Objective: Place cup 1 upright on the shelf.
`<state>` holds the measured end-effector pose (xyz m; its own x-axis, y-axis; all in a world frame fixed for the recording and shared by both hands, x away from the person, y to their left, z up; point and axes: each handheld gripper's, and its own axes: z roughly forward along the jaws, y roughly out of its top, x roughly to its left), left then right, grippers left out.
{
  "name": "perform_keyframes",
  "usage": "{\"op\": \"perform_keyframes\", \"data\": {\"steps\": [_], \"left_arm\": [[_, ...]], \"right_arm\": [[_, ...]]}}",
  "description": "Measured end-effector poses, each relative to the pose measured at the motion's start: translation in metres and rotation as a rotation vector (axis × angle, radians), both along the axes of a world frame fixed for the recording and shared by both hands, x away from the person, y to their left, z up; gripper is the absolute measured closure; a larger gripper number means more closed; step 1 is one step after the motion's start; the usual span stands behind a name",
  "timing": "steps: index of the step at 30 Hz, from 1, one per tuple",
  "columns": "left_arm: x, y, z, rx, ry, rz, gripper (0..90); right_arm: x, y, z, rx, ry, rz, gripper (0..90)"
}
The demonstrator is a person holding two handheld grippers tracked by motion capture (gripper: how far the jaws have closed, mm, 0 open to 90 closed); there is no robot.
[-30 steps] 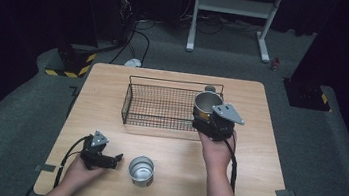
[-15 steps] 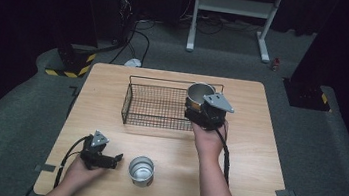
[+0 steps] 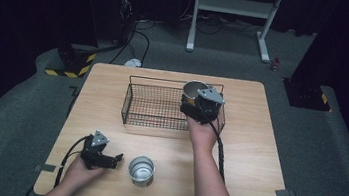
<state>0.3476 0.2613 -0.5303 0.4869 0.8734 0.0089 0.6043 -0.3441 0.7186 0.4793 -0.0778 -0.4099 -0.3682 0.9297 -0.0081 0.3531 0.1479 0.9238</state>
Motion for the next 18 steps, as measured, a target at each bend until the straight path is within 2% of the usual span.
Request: {"op": "perform_keyframes", "data": {"steps": [9, 18], "left_arm": [[0.0, 0.0, 0.0, -0.001, 0.0, 0.002, 4.2], [0.0, 0.0, 0.0, -0.003, 0.0, 0.001, 4.2]], "right_arm": [[0.016, 0.003, -0.015, -0.015, 0.054, -0.014, 14.3], [0.024, 0.009, -0.03, -0.032, 0.106, -0.007, 14.3]]}}
